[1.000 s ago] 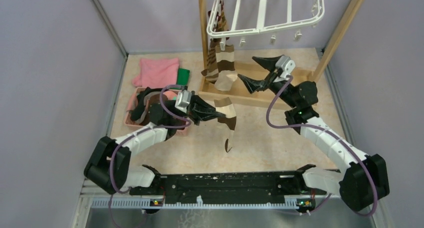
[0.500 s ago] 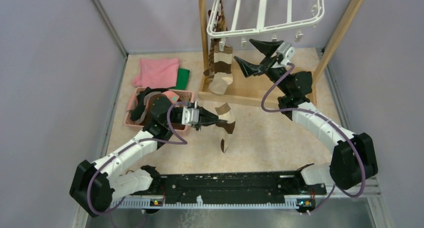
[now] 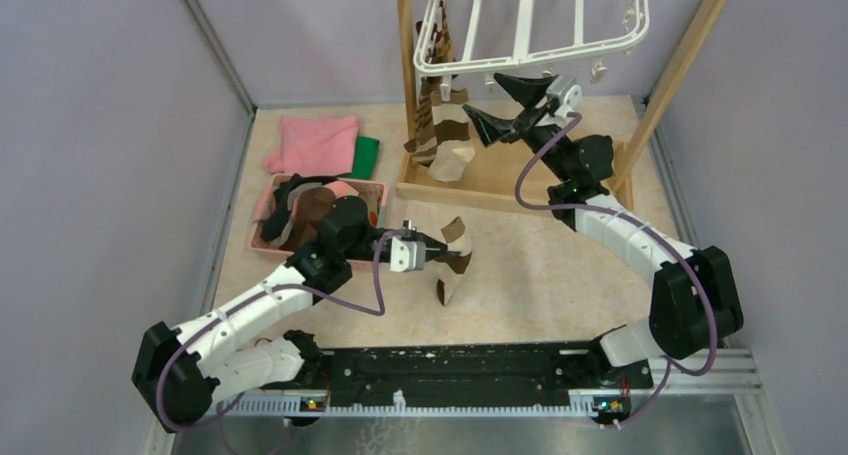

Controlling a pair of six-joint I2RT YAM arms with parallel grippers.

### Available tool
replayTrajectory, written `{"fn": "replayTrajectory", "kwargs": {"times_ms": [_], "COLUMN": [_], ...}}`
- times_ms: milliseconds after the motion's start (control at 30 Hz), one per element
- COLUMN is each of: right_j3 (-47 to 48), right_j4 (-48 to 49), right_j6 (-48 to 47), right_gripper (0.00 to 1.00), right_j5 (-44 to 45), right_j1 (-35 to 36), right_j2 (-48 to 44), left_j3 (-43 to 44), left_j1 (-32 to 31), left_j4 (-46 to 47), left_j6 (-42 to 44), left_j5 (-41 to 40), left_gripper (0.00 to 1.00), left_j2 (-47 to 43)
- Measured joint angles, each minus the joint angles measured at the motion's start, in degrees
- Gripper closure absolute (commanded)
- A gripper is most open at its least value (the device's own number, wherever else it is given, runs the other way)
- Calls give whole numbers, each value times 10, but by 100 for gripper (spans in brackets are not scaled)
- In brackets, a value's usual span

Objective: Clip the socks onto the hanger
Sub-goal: Clamp the sock onto the hanger.

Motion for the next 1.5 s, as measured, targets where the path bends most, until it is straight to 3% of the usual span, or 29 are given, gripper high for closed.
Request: {"fn": "replayTrajectory", "kwargs": {"times_ms": [300,633,867,1133,1500], "right_j3": [-6,-179,-212,-235,-268], "right_j4": [-13,-168,-300,-349,-243], "right_j6": [-6,-26,-35,-12,121], "right_gripper": [15,15,14,14,14], "right_j5": [-5,-88,-208,-295,-332], "right_j1": [0,0,0,6,31], "right_j2": [-7,-272,-350,-347,-274], "left_j3": [1,10,80,116,137], "left_j1": [-36,-64,-68,-69,-70], "left_j4": [-77,-137,-214,-273,-296], "left_j6": [100,151,170,179,193], "left_j5": [-96,-128,-106,-63,-12], "left_gripper": [100,100,100,100,100], "left_j2": [-37,-38,-15,-17,-32]}}
